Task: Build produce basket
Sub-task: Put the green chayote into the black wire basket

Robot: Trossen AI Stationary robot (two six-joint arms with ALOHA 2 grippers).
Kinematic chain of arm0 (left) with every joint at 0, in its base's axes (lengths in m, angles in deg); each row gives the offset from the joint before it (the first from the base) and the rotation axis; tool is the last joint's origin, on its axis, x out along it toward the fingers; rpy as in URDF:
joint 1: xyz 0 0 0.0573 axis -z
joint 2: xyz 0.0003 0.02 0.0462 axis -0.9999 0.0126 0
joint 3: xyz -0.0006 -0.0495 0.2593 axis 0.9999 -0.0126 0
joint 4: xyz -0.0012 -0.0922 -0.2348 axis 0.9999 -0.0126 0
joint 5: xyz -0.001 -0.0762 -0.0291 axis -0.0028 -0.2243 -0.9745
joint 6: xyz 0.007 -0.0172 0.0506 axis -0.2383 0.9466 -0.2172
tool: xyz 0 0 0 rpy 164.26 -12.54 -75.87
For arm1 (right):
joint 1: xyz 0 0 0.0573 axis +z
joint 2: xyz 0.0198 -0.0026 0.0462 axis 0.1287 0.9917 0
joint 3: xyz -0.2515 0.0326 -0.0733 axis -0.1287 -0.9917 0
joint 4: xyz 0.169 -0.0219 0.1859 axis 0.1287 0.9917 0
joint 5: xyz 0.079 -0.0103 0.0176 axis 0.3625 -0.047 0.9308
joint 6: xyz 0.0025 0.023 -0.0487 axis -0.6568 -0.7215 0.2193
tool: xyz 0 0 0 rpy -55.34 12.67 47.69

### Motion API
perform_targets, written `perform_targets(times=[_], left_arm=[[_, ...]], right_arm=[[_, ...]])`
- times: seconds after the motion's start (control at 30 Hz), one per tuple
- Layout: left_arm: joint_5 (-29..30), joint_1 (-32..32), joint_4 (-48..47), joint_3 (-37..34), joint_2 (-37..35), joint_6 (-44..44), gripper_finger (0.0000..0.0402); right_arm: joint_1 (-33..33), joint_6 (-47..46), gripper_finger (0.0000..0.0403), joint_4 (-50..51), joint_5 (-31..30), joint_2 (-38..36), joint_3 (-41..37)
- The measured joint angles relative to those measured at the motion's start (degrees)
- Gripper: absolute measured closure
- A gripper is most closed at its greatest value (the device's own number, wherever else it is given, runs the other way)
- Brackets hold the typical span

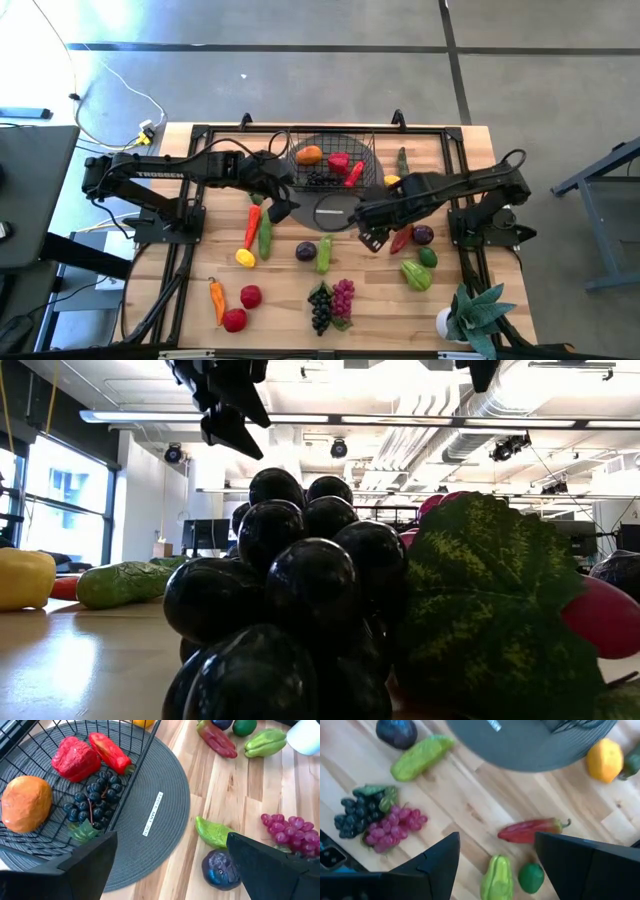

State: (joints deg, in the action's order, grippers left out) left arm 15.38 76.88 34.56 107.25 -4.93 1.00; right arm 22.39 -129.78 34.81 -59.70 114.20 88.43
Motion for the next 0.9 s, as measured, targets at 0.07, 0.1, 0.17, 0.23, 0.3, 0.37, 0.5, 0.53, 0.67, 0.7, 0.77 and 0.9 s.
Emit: perform_targets(times=[0.07,0.1,0.17,0.23,0.3,0.37,0.5,0.53,0.67,0.7,0.77,0.9], left_arm=[[0.04,0.0,-0.02,0.0,0.0,-0.17,0.0035],[0.2,0.0,-0.02,0.0,0.0,-0.17,0.0035],[0.7,0.0,-0.02,0.0,0.0,-0.17,0.0035],[1.18,0.0,-0.01,0.0,0.0,-0.18,0.0035],[1.28,0.0,0.0,0.0,0.0,-0.17,0.0035],[1.28,0.0,0.0,0.0,0.0,-0.15,0.0035],[1.33,0.0,0.02,0.0,0.0,-0.09,0.0035],[1.44,0.0,0.04,0.0,0.0,-0.02,0.0035],[1.5,0.0,0.11,0.0,0.0,0.02,0.0035],[1.5,0.0,0.11,0.0,0.0,0.02,0.0035],[1.5,0.0,0.11,0.0,0.0,0.05,0.0035],[1.5,0.0,0.11,0.0,0.0,0.05,0.0035]], right_arm=[[0.56,-0.01,0.0154,0.01,1.14,0.59,0.01],[0.86,-0.02,0.015,0.03,1.26,0.9,0.01],[1.4,-0.02,0.014,0.02,1.82,1.54,0.0],[1.93,-0.02,0.013,0.02,2.07,1.91,-0.01],[2.48,-0.11,0.0122,0.02,2.06,1.99,-0.01],[2.97,-1.1,0.0119,-0.1,1.65,2.04,-0.46],[4.07,-3.57,0.0118,0.02,1.99,0.75,-7.18],[4.36,-4.29,0.0118,0.14,2.47,0.17,-9.08],[5.38,-5.66,0.0118,-0.44,5.69,-1.83,-15.82],[5.56,-6.12,0.0119,-0.85,6.72,-2.38,-17.48],[6.17,-6.67,0.0119,-2.08,8.93,-3.77,-20.78],[7.17,-7.96,0.0119,-8.19,13.0,-6.16,-27.46]])
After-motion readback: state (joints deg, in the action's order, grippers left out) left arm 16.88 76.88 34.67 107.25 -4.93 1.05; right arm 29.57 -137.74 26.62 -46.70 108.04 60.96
